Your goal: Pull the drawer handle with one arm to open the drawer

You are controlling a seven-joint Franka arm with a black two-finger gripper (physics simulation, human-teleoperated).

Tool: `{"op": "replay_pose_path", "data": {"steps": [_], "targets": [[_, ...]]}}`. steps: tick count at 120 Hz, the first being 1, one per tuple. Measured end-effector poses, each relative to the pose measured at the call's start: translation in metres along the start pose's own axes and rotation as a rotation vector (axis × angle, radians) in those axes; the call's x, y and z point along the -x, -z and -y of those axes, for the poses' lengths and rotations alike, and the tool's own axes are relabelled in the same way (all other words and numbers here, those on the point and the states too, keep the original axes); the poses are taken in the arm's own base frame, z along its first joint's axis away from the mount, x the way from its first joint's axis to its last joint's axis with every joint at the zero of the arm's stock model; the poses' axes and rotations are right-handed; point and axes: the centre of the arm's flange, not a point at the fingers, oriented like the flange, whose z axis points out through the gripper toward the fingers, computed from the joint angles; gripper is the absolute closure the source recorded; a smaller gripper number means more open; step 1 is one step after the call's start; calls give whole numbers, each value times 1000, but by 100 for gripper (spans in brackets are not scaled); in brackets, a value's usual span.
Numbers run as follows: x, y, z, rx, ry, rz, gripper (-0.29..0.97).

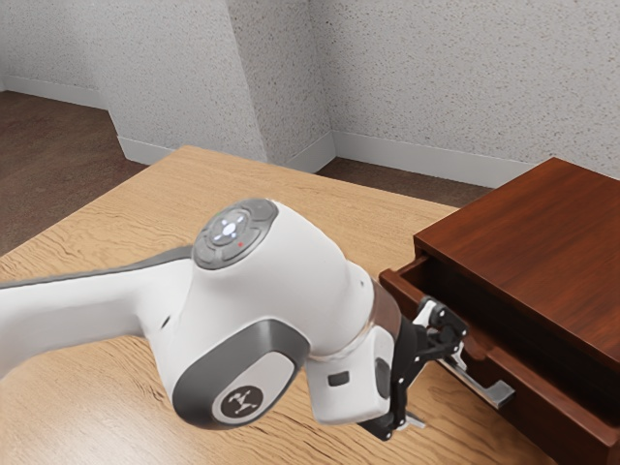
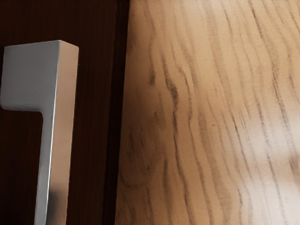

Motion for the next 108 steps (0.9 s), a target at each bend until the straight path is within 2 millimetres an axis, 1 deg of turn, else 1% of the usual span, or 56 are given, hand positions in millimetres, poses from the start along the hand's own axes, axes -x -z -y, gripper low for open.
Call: {"op": "replay_pose_path", "data": {"steps": [17, 34, 43, 60, 84, 108], "targets": [[-1, 1, -2, -2, 7, -1, 7], [-6, 0, -3, -1, 5, -5, 3], [-9, -1, -3, 1, 4, -7, -1], [-15, 2, -6, -4, 1, -9, 0], [-13, 6, -18, -1, 9, -1, 0], [-10, 16, -32, -8, 18, 9, 3]]}}
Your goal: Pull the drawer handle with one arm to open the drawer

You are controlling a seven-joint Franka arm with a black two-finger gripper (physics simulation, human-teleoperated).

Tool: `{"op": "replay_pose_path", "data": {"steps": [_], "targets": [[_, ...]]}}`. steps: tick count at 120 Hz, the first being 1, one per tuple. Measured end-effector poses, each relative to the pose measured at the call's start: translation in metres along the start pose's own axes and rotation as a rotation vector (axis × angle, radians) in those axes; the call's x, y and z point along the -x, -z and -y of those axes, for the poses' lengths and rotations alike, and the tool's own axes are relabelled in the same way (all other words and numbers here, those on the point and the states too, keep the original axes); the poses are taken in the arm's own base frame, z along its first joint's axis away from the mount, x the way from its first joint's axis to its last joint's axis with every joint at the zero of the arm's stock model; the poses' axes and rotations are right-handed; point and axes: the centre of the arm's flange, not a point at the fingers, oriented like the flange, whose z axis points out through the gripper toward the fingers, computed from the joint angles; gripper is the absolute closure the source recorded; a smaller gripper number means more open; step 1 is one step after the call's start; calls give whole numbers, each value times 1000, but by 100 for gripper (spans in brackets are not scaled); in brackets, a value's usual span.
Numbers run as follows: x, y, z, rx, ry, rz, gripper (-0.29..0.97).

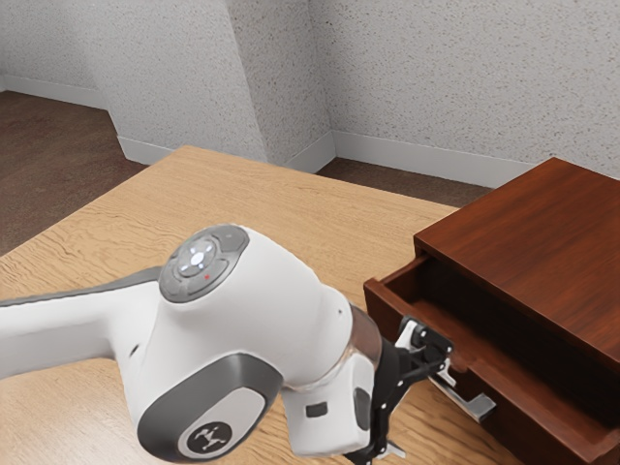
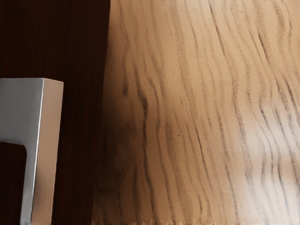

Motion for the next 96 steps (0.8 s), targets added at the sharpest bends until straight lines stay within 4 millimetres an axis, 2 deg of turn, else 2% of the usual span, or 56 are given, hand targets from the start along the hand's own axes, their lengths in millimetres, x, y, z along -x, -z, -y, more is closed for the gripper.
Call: {"op": "replay_pose_path", "data": {"steps": [96], "targets": [[12, 35, -61, -38, 52, 34, 2]]}}
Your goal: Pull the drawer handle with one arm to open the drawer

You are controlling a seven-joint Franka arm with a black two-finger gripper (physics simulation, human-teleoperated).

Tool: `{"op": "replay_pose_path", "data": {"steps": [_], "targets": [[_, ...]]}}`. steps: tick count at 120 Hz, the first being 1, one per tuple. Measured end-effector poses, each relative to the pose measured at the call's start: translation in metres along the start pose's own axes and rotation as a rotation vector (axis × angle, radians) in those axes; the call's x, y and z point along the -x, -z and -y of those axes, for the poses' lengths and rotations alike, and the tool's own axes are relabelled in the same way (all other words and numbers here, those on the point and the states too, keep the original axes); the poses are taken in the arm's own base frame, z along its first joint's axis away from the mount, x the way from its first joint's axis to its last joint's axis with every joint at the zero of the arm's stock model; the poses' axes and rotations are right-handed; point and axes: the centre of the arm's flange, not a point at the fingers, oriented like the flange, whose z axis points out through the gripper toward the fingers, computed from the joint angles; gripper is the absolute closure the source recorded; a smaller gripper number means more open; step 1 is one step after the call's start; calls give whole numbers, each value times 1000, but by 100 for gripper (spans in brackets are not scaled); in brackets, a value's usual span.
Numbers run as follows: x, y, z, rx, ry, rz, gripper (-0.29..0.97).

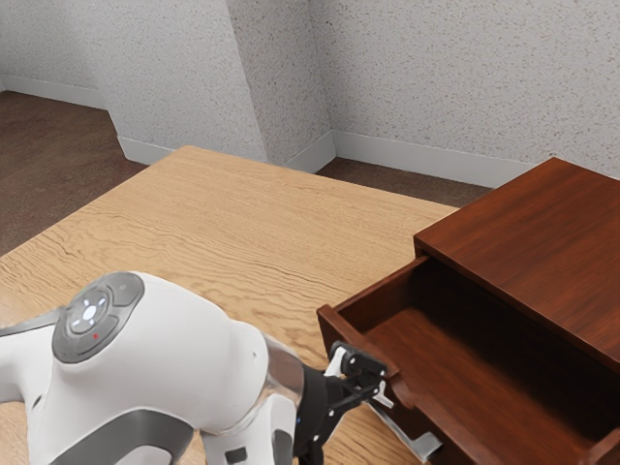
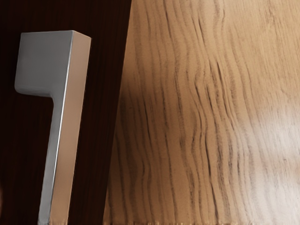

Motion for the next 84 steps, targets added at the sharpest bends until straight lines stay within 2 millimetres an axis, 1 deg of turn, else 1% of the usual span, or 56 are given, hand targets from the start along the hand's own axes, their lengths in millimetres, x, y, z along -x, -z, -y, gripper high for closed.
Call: {"op": "replay_pose_path", "data": {"steps": [36, 52, 73, 84], "targets": [[0, 6, -14, -8, 15, 4, 1], [-4, 8, -20, -10, 15, 5, 0], [-5, 15, -26, -22, 24, 6, 2], [-4, 15, -31, -20, 27, 10, 0]]}}
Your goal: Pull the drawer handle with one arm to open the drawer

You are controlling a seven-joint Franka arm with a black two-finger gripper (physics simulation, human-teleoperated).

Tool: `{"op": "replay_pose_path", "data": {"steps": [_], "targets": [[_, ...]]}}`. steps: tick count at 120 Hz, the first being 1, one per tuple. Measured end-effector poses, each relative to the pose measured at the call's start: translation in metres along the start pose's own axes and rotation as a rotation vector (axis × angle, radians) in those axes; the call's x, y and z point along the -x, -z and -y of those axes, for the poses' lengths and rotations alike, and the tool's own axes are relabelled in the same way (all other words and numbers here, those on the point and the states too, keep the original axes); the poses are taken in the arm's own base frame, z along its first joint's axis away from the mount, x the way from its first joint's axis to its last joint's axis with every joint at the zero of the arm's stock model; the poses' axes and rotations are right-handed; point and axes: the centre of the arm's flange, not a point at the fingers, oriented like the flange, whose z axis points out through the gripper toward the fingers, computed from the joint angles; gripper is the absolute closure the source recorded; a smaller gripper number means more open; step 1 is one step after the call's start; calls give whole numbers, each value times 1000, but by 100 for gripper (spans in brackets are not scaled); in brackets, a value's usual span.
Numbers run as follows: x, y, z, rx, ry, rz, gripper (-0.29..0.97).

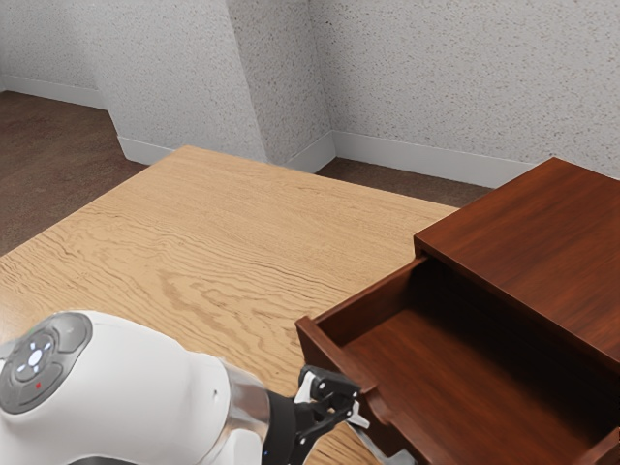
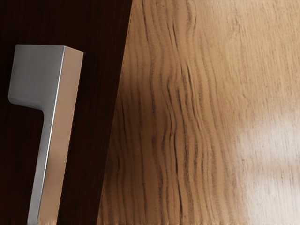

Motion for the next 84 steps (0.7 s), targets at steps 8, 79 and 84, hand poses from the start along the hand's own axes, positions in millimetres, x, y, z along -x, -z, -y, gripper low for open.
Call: {"op": "replay_pose_path", "data": {"steps": [8, 79, 84], "targets": [[1, 1, -4, -1, 1, 4, 0], [-5, 26, 0, -69, 17, -8, 6], [-6, 31, 5, -80, 25, -7, 5]]}}
